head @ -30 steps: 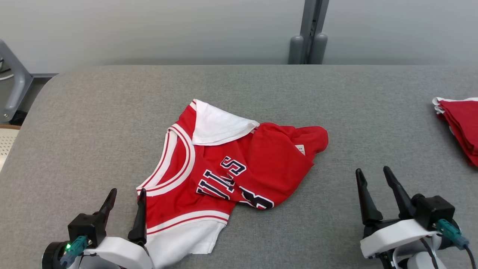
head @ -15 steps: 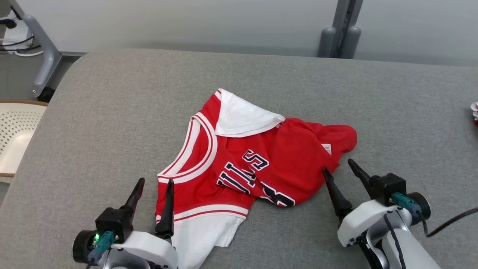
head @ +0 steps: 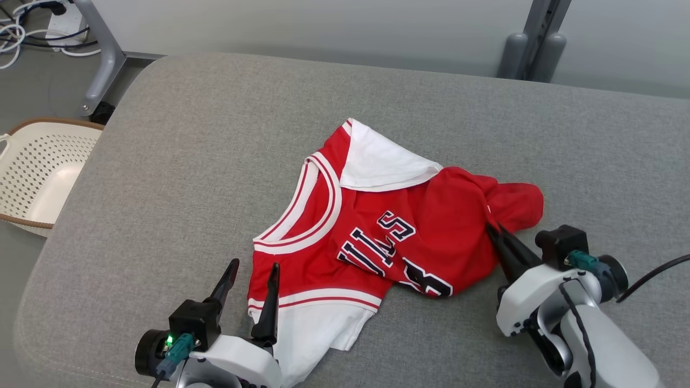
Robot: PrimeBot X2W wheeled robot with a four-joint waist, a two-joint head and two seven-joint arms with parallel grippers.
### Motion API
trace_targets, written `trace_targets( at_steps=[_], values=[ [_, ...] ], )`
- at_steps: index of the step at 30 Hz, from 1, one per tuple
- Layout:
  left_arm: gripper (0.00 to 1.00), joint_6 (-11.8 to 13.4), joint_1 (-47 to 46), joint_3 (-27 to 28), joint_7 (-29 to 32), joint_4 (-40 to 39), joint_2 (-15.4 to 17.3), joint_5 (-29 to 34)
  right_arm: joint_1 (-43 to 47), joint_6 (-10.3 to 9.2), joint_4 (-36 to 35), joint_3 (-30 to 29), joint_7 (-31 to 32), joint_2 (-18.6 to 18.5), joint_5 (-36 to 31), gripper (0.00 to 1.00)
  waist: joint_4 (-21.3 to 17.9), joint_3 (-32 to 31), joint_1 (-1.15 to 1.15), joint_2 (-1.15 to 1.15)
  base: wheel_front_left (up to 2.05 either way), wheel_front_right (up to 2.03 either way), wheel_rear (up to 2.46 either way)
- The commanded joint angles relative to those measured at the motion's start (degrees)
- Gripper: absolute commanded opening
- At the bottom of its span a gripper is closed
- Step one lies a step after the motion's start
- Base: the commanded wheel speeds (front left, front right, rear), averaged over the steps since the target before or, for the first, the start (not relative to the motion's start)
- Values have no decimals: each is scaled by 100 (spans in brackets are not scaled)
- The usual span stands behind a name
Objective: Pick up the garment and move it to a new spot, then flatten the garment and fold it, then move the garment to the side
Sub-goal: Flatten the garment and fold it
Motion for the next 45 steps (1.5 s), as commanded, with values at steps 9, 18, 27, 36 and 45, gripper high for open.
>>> trace_targets(
  at_steps=[9,18,27,36,45],
  values=[
    [100,-114,-67,-85,-96,197,-97,87,-379,1,-862,145,399,-338,199,0,-73,-103,0,0,0,0,0],
    [100,-212,-139,-156,-135,336,-295,133,-855,1,-1868,71,1838,-735,-97,0,125,-92,0,0,0,0,0],
    [100,-411,-362,-166,-143,232,-516,313,-1729,0,-1070,301,2912,-1207,-96,0,731,271,0,0,0,0,0],
    [100,-574,-656,-216,-145,110,-667,482,-2941,1,608,718,2842,-1373,111,0,1229,777,0,0,0,0,0],
    [100,-595,-744,-350,-145,20,-700,424,-3709,0,1733,947,2061,-1280,-37,0,1325,925,0,0,0,0,0]
  ],
)
